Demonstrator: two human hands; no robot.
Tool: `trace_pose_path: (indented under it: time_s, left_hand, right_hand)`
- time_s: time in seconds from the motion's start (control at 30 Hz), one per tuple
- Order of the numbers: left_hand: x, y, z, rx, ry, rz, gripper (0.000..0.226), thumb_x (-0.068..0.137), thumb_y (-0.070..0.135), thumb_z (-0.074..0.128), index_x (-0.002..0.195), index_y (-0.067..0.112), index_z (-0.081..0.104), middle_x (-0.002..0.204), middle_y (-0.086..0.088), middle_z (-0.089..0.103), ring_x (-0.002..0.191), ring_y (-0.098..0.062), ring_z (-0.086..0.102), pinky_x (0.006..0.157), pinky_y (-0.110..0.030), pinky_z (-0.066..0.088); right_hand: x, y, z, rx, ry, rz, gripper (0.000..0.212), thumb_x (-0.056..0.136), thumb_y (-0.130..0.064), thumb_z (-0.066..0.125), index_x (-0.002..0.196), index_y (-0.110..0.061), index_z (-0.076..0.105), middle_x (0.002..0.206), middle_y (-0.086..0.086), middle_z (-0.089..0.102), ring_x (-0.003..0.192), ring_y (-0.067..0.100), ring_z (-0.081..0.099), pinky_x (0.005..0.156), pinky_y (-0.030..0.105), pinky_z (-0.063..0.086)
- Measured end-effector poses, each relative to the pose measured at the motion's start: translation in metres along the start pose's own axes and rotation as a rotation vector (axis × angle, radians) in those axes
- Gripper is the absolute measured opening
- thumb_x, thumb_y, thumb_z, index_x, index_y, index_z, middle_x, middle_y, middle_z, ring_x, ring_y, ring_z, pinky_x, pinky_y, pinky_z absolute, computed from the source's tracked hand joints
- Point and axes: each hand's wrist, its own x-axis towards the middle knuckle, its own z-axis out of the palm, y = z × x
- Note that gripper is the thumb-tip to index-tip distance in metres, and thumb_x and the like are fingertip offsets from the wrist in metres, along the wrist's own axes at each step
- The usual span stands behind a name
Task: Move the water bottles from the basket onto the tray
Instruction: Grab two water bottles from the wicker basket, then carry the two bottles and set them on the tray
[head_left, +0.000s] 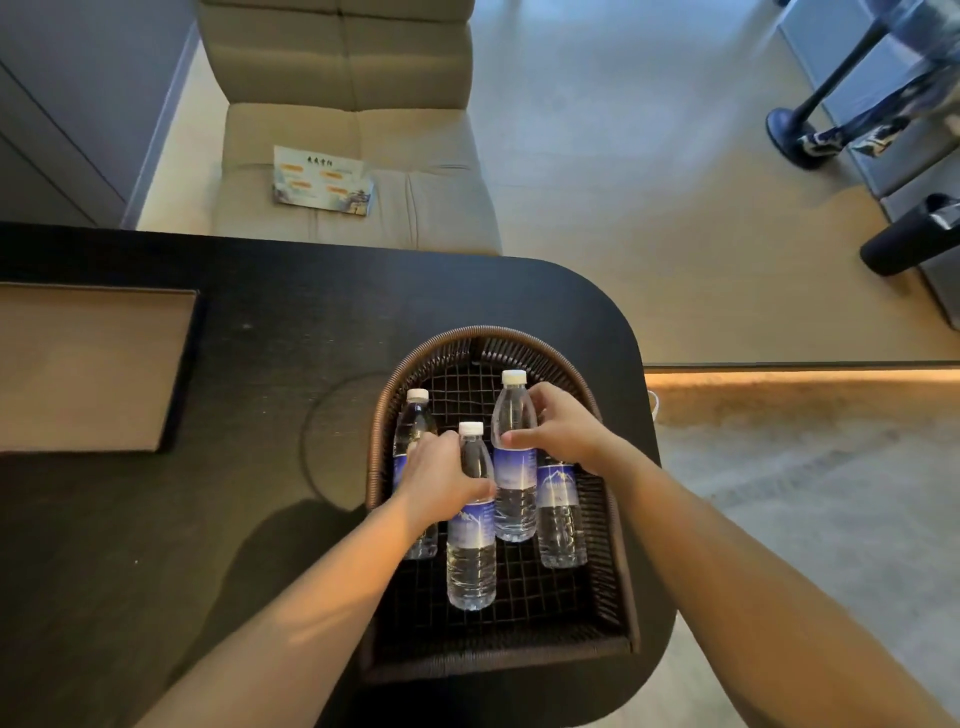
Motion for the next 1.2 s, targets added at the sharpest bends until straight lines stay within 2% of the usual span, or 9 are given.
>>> trace_pose_path:
  time_s: [0.13, 0.2, 0.27, 0.43, 0.57, 0.73, 0.9, 1.0, 1.2]
  left_hand:
    - [-0.034, -0.014, 0.002, -0.251, -0.018, 0.110, 0.059, 0.072, 0.036, 0.087, 0.120, 0.025, 0.056, 0.106, 0.006, 0.064, 0.096, -0.009, 0.065, 0.083, -0.032, 0.053]
    - [-0.054, -0.019, 0.002, -0.391, -0.045, 0.149, 0.057, 0.075, 0.025, 0.088, 0.121, 0.031, 0.055, 0.093, 0.014, 0.073, 0.088, 0.004, 0.067, 0.073, -0.016, 0.050]
    - [-0.073, -0.021, 0.001, -0.439, -0.006, 0.177, 0.054, 0.075, 0.021, 0.088, 0.116, 0.035, 0.057, 0.090, 0.018, 0.074, 0.085, 0.007, 0.068, 0.066, -0.009, 0.049]
    - [-0.117, -0.025, -0.008, -0.423, 0.117, 0.271, 0.050, 0.076, 0.021, 0.087, 0.116, 0.031, 0.060, 0.102, 0.009, 0.072, 0.091, -0.004, 0.069, 0.075, -0.023, 0.057]
    - [-0.153, -0.028, -0.040, -0.388, 0.254, 0.417, 0.050, 0.075, 0.025, 0.088, 0.118, 0.023, 0.062, 0.101, 0.012, 0.071, 0.090, -0.001, 0.067, 0.068, -0.011, 0.050]
    - [-0.197, -0.045, -0.092, -0.407, 0.380, 0.517, 0.059, 0.075, 0.024, 0.089, 0.127, 0.024, 0.059, 0.108, 0.011, 0.069, 0.097, -0.005, 0.067, 0.080, -0.021, 0.054]
    - [-0.223, -0.085, -0.147, -0.352, 0.479, 0.460, 0.067, 0.074, 0.024, 0.089, 0.133, 0.026, 0.055, 0.115, 0.008, 0.066, 0.102, -0.009, 0.063, 0.084, -0.027, 0.052]
    - [-0.229, -0.116, -0.182, -0.319, 0.516, 0.398, 0.067, 0.074, 0.021, 0.088, 0.132, 0.025, 0.055, 0.113, 0.007, 0.065, 0.100, -0.011, 0.062, 0.079, -0.023, 0.047]
    - [-0.213, -0.199, -0.258, -0.297, 0.576, 0.263, 0.066, 0.075, 0.017, 0.088, 0.132, 0.021, 0.053, 0.122, -0.002, 0.066, 0.106, -0.013, 0.060, 0.084, -0.025, 0.045]
  right_hand:
    - [-0.052, 0.008, 0.011, 0.103, 0.014, -0.121, 0.056, 0.075, -0.026, 0.089, 0.118, -0.024, 0.053, 0.113, -0.001, 0.068, 0.101, 0.014, 0.071, 0.086, 0.039, 0.061]
    - [-0.078, 0.012, 0.019, 0.106, 0.076, -0.162, 0.059, 0.077, -0.021, 0.086, 0.124, -0.026, 0.051, 0.116, -0.004, 0.069, 0.105, 0.011, 0.070, 0.092, 0.039, 0.059]
    - [-0.104, 0.015, 0.031, 0.080, 0.181, -0.190, 0.060, 0.079, -0.020, 0.085, 0.127, -0.026, 0.050, 0.117, -0.008, 0.067, 0.109, 0.007, 0.067, 0.095, 0.037, 0.057]
    - [-0.160, 0.007, 0.063, 0.068, 0.405, -0.248, 0.060, 0.082, -0.021, 0.086, 0.128, -0.033, 0.050, 0.116, -0.018, 0.064, 0.111, -0.002, 0.062, 0.094, 0.023, 0.048]
    - [-0.197, -0.023, 0.075, 0.053, 0.485, -0.297, 0.062, 0.080, -0.024, 0.086, 0.121, -0.049, 0.045, 0.108, -0.033, 0.057, 0.100, -0.015, 0.059, 0.084, 0.013, 0.043]
    - [-0.230, -0.081, 0.093, 0.044, 0.494, -0.417, 0.062, 0.081, -0.024, 0.085, 0.121, -0.048, 0.045, 0.113, -0.034, 0.055, 0.104, -0.021, 0.054, 0.083, 0.011, 0.042]
    - [-0.227, -0.151, 0.125, 0.048, 0.440, -0.516, 0.061, 0.081, -0.022, 0.086, 0.129, -0.032, 0.049, 0.124, -0.007, 0.063, 0.110, 0.008, 0.060, 0.092, 0.023, 0.049]
    - [-0.209, -0.193, 0.155, 0.047, 0.404, -0.550, 0.060, 0.081, -0.019, 0.085, 0.126, -0.033, 0.048, 0.118, -0.008, 0.061, 0.100, 0.002, 0.059, 0.084, 0.016, 0.044]
    - [-0.145, -0.274, 0.234, 0.065, 0.324, -0.535, 0.058, 0.081, -0.018, 0.086, 0.121, -0.031, 0.047, 0.118, -0.006, 0.061, 0.107, 0.015, 0.060, 0.087, 0.026, 0.047]
